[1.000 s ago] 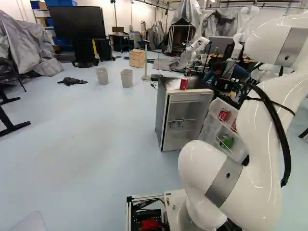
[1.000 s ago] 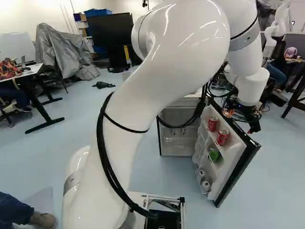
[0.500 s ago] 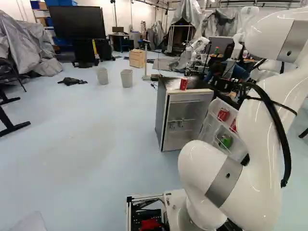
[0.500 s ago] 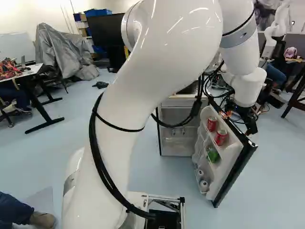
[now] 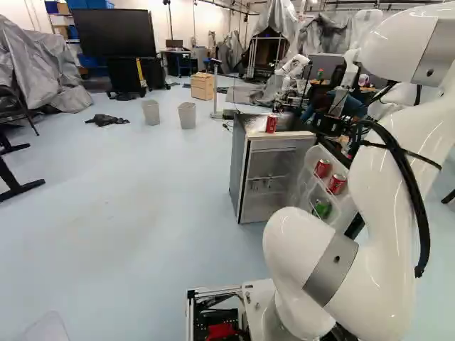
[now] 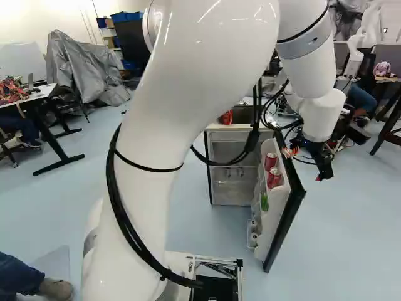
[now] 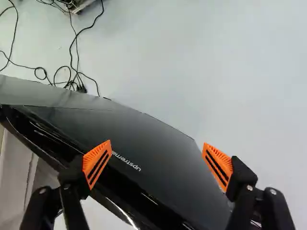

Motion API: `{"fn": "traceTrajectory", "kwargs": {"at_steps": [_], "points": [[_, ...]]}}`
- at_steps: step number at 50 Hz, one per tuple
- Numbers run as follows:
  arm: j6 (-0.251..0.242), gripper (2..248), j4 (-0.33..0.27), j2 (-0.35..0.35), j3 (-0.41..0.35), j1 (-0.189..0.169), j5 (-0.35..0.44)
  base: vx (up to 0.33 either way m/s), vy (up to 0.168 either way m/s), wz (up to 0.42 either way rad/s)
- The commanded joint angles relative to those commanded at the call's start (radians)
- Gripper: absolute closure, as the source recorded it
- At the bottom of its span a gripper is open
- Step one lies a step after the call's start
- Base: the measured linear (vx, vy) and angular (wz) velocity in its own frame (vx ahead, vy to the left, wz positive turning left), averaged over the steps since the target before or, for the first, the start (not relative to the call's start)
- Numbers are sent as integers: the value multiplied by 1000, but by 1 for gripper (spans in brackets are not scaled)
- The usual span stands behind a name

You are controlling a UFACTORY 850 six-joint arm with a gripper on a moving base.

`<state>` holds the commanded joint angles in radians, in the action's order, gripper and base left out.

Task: Grab a drink from the fridge

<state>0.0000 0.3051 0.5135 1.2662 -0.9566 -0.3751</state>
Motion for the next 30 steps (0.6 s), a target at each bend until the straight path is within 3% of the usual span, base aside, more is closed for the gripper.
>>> {"fn": "traceTrajectory", "kwargs": {"at_steps": [30], "points": [[0, 3, 0, -85, -117, 12, 0, 0, 0, 0]]}}
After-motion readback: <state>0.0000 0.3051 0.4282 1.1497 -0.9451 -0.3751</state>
